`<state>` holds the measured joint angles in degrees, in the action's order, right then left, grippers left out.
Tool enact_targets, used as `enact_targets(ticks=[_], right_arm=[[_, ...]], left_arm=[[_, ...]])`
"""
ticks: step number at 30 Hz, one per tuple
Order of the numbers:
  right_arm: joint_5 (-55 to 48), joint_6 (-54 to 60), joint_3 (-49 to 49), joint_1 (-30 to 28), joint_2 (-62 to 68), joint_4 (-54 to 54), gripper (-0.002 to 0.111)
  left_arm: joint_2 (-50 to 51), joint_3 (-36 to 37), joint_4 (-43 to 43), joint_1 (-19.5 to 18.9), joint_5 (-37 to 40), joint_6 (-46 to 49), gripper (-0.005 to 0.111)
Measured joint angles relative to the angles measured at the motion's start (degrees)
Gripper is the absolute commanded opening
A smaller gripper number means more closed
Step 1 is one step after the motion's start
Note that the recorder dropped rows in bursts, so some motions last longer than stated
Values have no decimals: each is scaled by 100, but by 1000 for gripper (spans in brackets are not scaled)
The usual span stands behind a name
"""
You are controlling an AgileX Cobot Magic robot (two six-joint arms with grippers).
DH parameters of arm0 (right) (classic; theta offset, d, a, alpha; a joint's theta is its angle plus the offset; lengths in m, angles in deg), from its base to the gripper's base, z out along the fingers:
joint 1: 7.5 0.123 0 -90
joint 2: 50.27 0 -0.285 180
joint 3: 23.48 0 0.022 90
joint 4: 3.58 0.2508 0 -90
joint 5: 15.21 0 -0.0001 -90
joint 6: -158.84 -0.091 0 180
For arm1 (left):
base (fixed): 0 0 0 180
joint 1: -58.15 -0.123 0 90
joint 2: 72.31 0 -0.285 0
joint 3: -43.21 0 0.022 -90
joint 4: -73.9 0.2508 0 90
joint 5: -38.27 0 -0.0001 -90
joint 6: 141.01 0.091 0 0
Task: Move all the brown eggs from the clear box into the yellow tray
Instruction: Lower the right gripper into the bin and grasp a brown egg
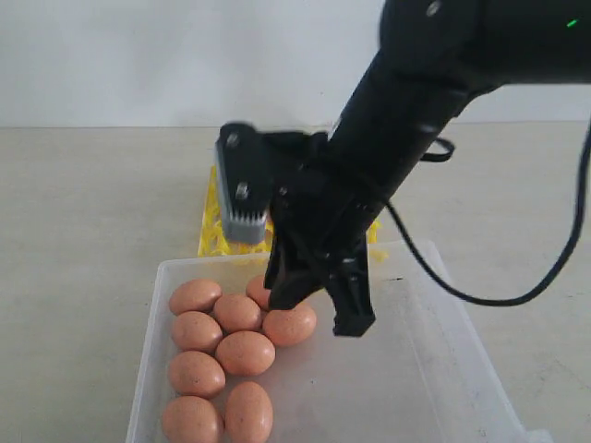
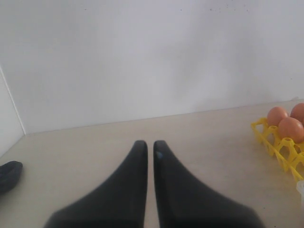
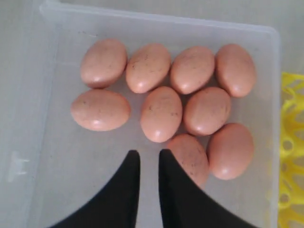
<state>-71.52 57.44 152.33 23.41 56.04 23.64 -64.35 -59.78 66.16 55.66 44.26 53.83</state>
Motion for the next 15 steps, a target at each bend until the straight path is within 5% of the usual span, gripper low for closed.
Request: enact_targets(ticks=[5, 15], right_arm=[[171, 149, 0, 314, 738, -876, 48], [898, 128, 0, 336, 1096, -1129, 49]], left_arm=[[0, 0, 0, 0, 0, 0, 4], [0, 0, 0, 0, 0, 0, 4]])
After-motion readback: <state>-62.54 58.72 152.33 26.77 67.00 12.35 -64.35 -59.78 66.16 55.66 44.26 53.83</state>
